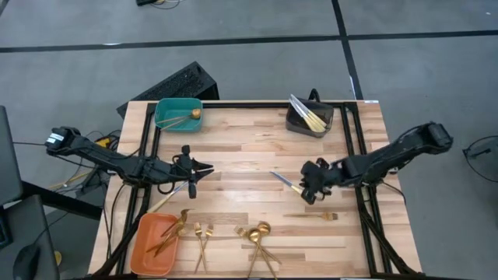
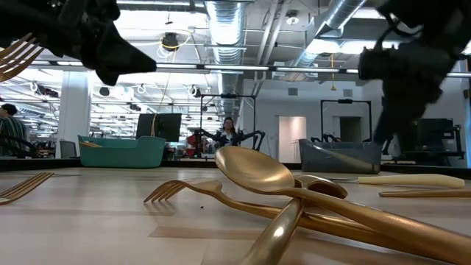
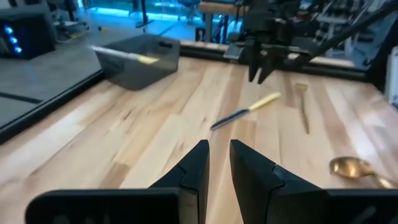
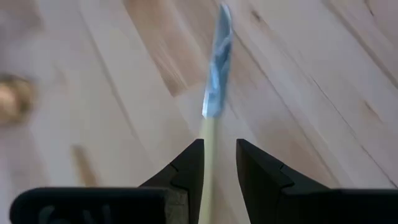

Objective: Sort silverware by color (type)
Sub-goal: Put the right knife into the black bin

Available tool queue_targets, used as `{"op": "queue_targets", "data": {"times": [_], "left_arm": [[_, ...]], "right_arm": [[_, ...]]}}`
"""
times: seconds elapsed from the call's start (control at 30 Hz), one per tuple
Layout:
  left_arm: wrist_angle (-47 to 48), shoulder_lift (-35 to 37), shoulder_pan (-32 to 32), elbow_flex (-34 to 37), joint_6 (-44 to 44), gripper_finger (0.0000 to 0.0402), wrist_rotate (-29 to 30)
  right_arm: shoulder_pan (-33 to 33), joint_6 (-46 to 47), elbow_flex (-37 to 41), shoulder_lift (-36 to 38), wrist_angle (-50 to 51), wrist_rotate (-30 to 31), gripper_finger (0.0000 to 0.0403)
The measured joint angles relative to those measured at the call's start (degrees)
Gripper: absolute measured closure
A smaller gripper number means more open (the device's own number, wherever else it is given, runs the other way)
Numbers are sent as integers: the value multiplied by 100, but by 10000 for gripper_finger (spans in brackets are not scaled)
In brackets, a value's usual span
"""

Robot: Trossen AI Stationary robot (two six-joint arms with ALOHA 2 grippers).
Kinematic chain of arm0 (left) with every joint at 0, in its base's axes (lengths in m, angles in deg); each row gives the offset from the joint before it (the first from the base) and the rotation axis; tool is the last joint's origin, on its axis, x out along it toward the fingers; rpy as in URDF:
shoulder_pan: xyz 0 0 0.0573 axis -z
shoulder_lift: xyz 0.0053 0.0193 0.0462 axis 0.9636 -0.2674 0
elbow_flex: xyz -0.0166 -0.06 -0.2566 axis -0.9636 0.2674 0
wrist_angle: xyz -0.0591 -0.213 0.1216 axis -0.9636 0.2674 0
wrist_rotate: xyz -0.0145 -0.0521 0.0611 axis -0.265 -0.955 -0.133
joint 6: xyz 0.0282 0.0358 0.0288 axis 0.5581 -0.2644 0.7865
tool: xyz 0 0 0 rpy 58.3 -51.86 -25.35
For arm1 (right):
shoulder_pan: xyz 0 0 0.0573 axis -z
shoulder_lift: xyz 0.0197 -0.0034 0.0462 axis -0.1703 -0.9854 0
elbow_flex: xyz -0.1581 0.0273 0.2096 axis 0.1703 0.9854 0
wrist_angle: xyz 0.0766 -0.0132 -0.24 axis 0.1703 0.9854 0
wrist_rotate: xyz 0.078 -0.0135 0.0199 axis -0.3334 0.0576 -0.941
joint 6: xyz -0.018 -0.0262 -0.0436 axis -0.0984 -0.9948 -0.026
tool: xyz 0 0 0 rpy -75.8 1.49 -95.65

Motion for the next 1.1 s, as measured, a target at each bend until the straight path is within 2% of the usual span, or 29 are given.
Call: {"op": "queue_targets", "data": {"times": [0.1, 0.3, 0.6, 0.7, 0.8, 0.97, 1.1], "left_arm": [[-177, -175, 0, 0, -5, 350, 52], [-464, -289, -13, 0, 63, 350, 82], [-449, -404, -13, 0, 8, 350, 87], [-407, -481, -12, -4, -37, 350, 88], [-481, -489, -24, -11, -104, 350, 116], [-652, -573, -26, -11, -131, 350, 177], [-931, -766, -26, -9, -137, 350, 192]], "right_arm": [[-232, 124, -101, -426, -25, 334, 285], [-418, 272, -257, -1010, -79, 394, 282], [-448, 519, -264, -1793, -183, 278, 227], [-446, 569, -279, -1990, -172, 229, 223], [-440, 620, -302, -2142, -31, 231, 244], [-435, 622, -467, -2095, 476, 264, 326], [-309, 212, -513, -1831, 762, 413, 329]]}}
